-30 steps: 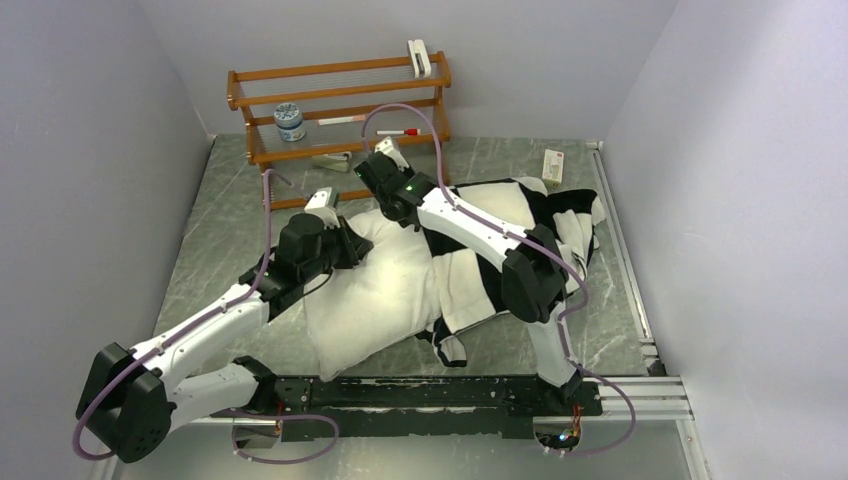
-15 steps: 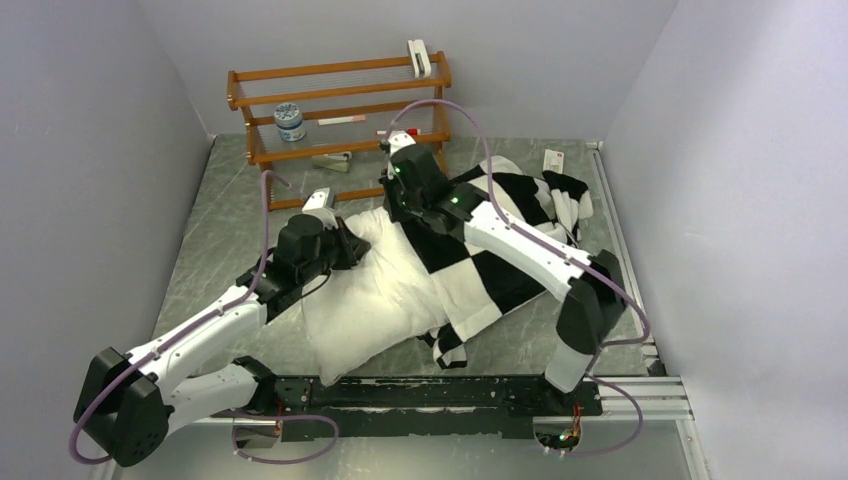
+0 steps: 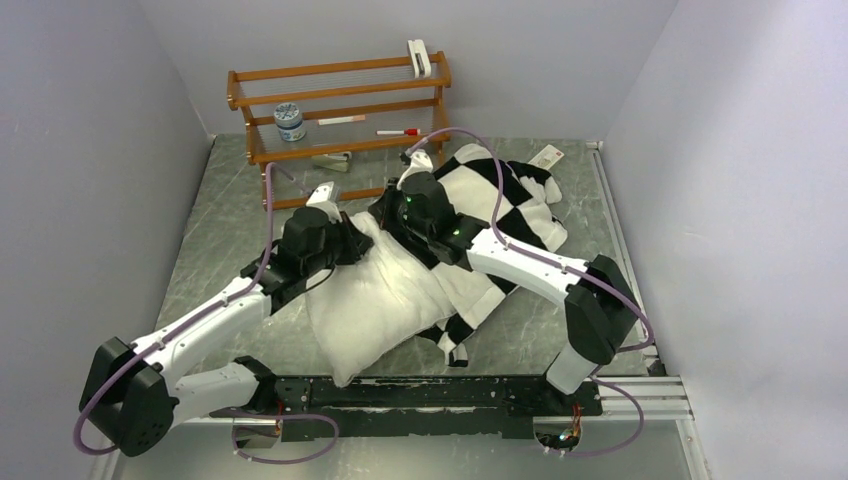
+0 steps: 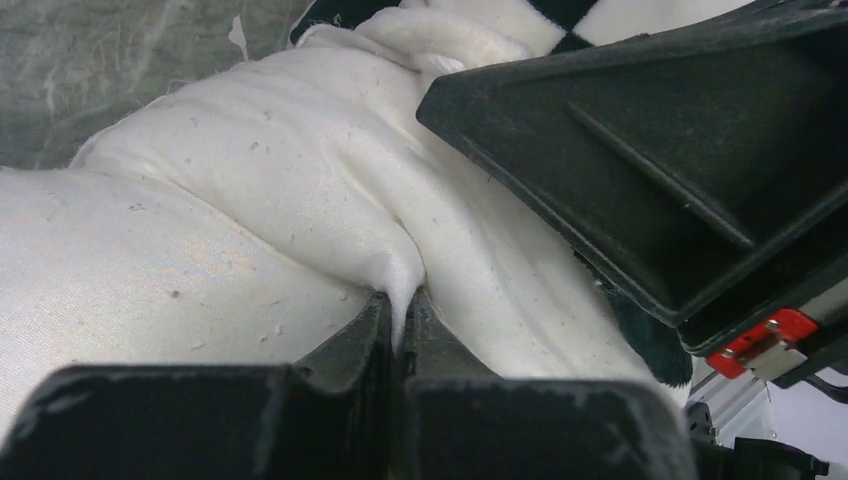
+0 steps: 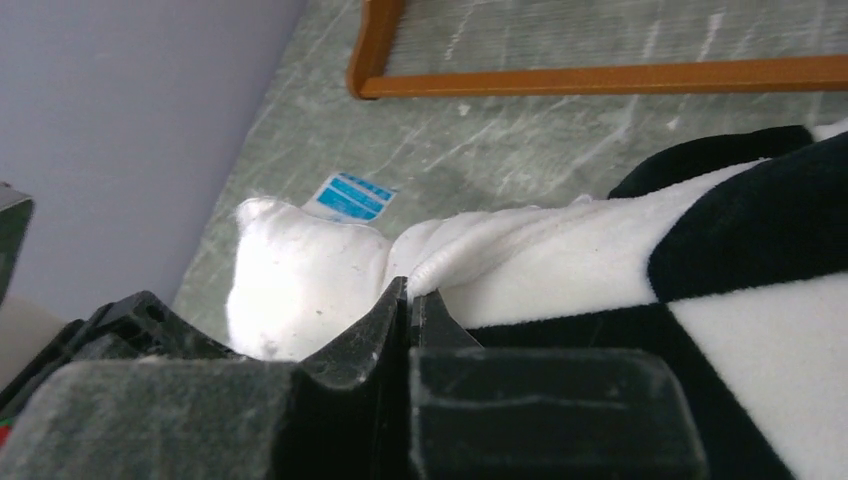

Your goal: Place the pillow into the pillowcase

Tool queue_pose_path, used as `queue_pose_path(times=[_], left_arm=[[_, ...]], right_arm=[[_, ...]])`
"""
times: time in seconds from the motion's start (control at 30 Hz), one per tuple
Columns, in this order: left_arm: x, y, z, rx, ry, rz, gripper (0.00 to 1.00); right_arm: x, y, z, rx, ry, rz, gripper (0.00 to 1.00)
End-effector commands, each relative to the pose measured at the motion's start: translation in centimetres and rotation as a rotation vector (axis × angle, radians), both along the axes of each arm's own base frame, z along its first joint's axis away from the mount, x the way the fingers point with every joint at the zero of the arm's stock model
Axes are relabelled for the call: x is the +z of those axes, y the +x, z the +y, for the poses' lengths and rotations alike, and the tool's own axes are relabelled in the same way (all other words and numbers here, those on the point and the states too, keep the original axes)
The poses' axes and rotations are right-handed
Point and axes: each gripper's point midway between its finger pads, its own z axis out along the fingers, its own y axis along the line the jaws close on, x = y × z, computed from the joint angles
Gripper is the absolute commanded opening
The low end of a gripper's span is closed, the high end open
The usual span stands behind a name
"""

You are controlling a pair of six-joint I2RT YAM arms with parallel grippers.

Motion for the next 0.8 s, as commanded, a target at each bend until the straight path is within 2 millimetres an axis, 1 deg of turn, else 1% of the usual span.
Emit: queue_pose_path(times=[0.0,0.03,0.1,0.13,0.2,0.23,0.3,0.33,0.37,0.47,0.53,0.57,0.63,0.7,0.77], left_arm=[[3.8,0.0,-2.6,-0.081,-0.099,-0.066,0.08],[3.6,-0.1,-2.1,-0.070,-0.075,-0.065,0.18],[3.8,-0.6,-1.0,-0.062,-0.021,-0.079,0.35],[4.2,-0.9,-0.5,-0.070,0.005,-0.091,0.44],[5.2,-1.6,0.3,-0.097,0.064,-0.122,0.56],[5.8,-1.9,0.6,-0.109,0.090,-0.133,0.60],[6.8,-2.4,1.2,-0.136,0.145,-0.151,0.64],[6.9,-2.7,1.3,-0.154,0.172,-0.150,0.65],[6.7,-3.2,1.3,-0.180,0.193,-0.145,0.67],[5.1,-5.0,0.7,-0.253,0.236,-0.113,0.71],[3.9,-6.2,-0.2,-0.294,0.261,-0.088,0.74],[3.4,-7.0,-0.9,-0.326,0.267,-0.075,0.76],[2.2,-7.6,-1.9,-0.333,0.302,-0.058,0.80],[1.2,-8.6,-3.3,-0.359,0.326,-0.047,0.83],[-0.1,-9.0,-4.1,-0.356,0.351,-0.035,0.85]], right_arm=[[5.3,-2.4,1.6,0.067,0.003,-0.121,0.11],[4.6,-2.4,0.1,0.044,-0.077,-0.125,0.20],[3.7,-3.0,-3.2,0.001,-0.199,-0.122,0.36],[3.4,-3.6,-4.8,-0.013,-0.245,-0.120,0.42],[2.8,-5.3,-8.0,-0.028,-0.312,-0.099,0.50],[2.7,-6.3,-9.3,-0.023,-0.327,-0.090,0.53],[1.9,-8.3,-11.6,-0.012,-0.352,-0.064,0.55],[1.3,-9.3,-12.7,-0.007,-0.364,-0.052,0.55],[0.4,-10.0,-13.8,-0.009,-0.385,-0.034,0.56],[-1.6,-11.7,-17.0,-0.041,-0.450,0.007,0.56],[-2.9,-12.5,-18.1,-0.035,-0.486,0.027,0.56],[-3.2,-12.8,-18.2,-0.021,-0.489,0.030,0.56],[-3.9,-13.1,-18.0,0.009,-0.504,0.031,0.56],[-5.2,-13.0,-18.1,0.016,-0.545,0.038,0.58],[-6.5,-12.9,-18.6,0.007,-0.595,0.050,0.60]])
